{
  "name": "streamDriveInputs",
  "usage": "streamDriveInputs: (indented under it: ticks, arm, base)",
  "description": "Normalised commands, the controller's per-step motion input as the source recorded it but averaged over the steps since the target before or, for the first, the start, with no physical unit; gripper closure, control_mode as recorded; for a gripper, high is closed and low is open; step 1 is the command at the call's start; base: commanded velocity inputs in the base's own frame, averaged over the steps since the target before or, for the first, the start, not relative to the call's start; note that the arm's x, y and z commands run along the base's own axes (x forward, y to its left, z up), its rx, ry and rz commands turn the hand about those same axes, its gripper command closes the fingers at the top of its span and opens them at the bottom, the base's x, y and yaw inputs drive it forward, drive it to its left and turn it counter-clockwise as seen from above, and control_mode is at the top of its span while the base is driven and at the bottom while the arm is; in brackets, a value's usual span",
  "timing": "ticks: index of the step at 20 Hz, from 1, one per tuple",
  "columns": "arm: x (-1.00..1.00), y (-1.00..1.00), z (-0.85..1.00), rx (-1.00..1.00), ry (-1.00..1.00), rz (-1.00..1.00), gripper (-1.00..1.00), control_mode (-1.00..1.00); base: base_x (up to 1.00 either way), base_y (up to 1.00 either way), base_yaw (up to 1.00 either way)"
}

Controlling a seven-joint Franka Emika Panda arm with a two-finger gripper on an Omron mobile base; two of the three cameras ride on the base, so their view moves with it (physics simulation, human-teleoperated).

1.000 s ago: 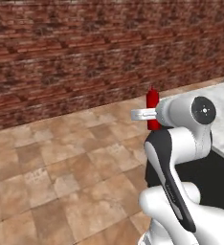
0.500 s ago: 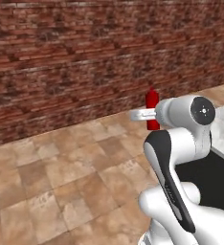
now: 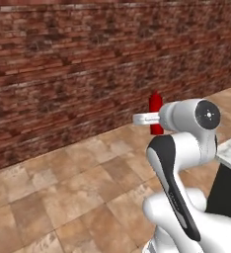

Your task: The dining table condiment station is running low on ketchup. Refill the condiment station by opening the cabinet and taking the ketchup from the cabinet and placing it on the dining table.

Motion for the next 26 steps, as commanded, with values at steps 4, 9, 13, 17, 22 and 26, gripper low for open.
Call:
streamDriveInputs:
  ticks: [4, 9, 13, 17, 22, 26]
  arm:
    - [0.0, 0.0, 0.0, 0.0, 0.0, 0.0, 1.0, 1.0]
    - [0.0, 0.0, 0.0, 0.0, 0.0, 0.0, 1.0, 1.0]
    - [0.0, 0.0, 0.0, 0.0, 0.0, 0.0, 1.0, 1.0]
    - [0.0, 0.0, 0.0, 0.0, 0.0, 0.0, 1.0, 1.0]
    - [0.0, 0.0, 0.0, 0.0, 0.0, 0.0, 1.0, 1.0]
    - [0.0, 0.0, 0.0, 0.0, 0.0, 0.0, 1.0, 1.0]
  base:
    - [0.72, 0.0, -0.32]
    - [0.65, 0.0, -0.33]
    - [0.62, 0.0, -0.32]
    - [0.55, 0.0, -0.32]
    - [0.52, 0.01, -0.38]
    - [0.61, 0.07, -0.49]
